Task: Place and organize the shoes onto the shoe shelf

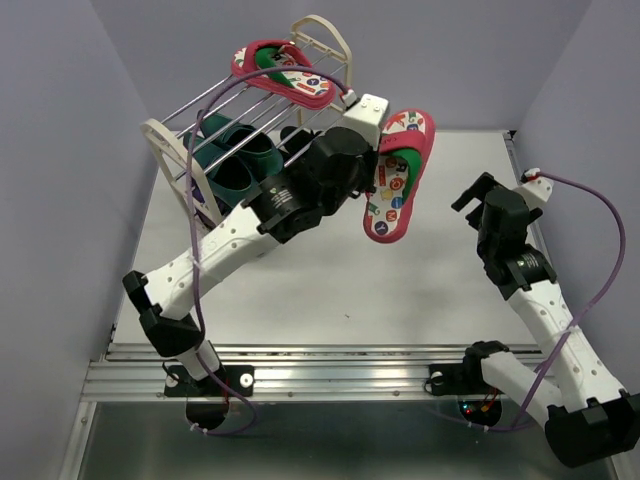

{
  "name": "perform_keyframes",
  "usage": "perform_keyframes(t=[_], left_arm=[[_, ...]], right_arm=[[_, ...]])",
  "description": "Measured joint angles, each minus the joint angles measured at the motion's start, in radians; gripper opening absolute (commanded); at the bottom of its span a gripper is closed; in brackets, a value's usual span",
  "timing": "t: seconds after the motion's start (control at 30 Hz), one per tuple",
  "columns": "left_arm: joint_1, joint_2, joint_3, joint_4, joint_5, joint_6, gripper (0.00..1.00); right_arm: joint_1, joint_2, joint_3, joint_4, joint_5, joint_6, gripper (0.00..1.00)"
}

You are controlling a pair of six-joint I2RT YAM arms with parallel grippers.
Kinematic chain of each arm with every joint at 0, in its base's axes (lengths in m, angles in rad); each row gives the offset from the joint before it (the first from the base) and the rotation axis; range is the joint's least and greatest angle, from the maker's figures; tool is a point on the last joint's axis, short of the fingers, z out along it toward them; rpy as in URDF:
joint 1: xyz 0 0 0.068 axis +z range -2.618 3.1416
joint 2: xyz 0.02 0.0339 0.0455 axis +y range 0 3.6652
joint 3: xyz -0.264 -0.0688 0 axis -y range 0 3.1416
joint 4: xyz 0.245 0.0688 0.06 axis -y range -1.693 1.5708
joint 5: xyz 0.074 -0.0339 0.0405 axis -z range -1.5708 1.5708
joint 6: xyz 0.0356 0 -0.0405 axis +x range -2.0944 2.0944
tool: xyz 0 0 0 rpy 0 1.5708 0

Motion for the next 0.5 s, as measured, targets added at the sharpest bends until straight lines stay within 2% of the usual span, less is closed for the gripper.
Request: perform_keyframes(t=[0.23, 0.5], left_arm=[[0.000, -0.110, 0.052, 0.018, -0.089, -0.001, 0.00], [0.035, -0.157, 0.085, 0.096, -0.370, 0.021, 0.00]], right_arm=[[0.000, -0.026, -0.013, 0.002, 0.047, 0.011, 0.99], [0.000, -0.010, -0.013, 0.002, 0.037, 0.019, 0.99]])
